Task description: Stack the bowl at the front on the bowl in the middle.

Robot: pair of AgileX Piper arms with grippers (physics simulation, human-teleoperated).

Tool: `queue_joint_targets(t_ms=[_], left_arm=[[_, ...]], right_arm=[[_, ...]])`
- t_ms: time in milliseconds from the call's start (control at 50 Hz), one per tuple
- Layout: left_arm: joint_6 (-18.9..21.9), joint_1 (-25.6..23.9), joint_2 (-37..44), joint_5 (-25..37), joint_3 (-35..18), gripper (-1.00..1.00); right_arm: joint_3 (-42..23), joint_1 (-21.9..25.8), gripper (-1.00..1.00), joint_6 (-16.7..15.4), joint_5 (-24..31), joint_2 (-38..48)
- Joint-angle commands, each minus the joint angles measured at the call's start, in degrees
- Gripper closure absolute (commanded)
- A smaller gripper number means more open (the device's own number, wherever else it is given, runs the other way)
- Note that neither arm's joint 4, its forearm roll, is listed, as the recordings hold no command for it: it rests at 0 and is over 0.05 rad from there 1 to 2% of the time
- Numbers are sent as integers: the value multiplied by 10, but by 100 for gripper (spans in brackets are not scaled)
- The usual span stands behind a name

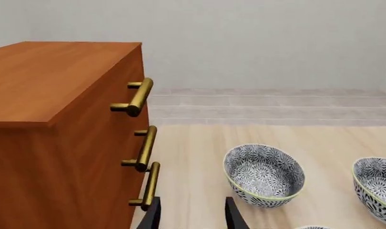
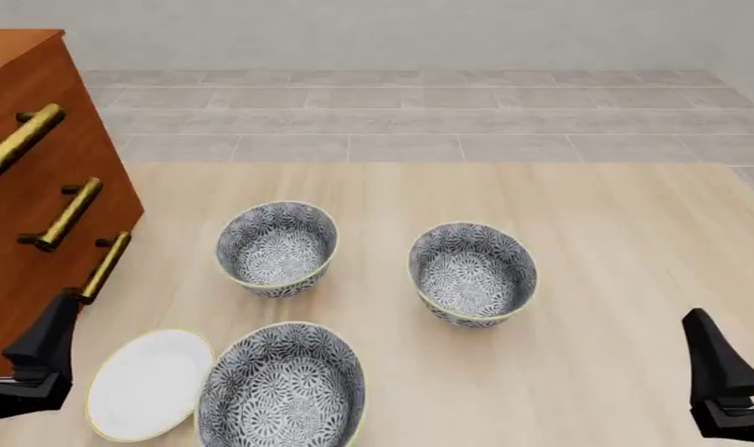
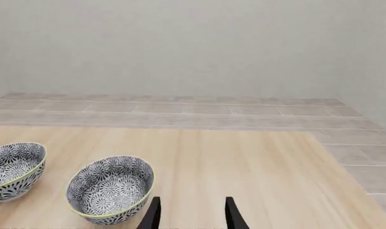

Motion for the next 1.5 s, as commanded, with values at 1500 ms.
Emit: queue_joint_targets(t_ms=[1500], left_arm=[[-81, -122, 683, 35, -379, -100]], right_arm=[[1, 15, -100, -3, -24, 45]])
